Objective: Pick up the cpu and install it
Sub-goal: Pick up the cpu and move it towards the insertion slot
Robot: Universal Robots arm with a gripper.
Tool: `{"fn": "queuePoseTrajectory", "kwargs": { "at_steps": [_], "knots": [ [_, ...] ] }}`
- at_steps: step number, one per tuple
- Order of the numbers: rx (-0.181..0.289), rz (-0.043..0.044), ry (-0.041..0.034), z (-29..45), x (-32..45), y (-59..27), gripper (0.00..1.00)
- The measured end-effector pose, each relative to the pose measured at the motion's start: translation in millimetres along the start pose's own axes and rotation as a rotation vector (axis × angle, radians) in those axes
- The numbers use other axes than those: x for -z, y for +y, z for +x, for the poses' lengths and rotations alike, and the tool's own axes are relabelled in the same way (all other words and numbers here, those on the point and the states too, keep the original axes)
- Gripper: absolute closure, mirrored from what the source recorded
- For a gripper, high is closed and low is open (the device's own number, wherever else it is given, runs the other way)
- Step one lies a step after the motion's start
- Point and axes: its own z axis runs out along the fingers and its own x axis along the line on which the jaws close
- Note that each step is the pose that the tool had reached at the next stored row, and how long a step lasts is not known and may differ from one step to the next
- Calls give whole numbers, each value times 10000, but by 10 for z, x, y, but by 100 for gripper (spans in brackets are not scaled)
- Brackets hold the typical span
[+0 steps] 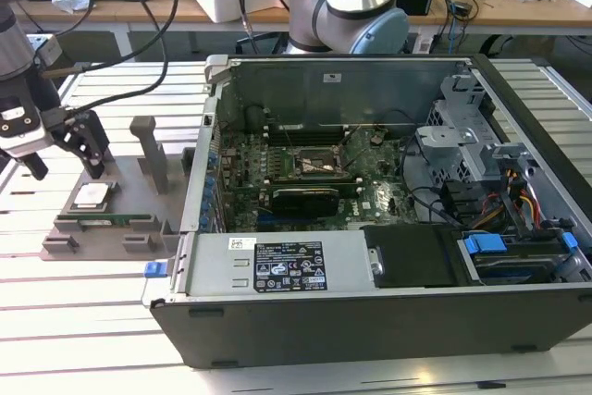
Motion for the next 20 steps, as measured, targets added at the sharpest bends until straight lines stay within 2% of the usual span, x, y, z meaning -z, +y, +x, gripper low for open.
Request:
{"fn": "queuePoseTrajectory", "kwargs": {
  "at_steps": [20],
  "knots": [
    [0, 0, 0, 5, -220, 1, 16]
  ]
}}
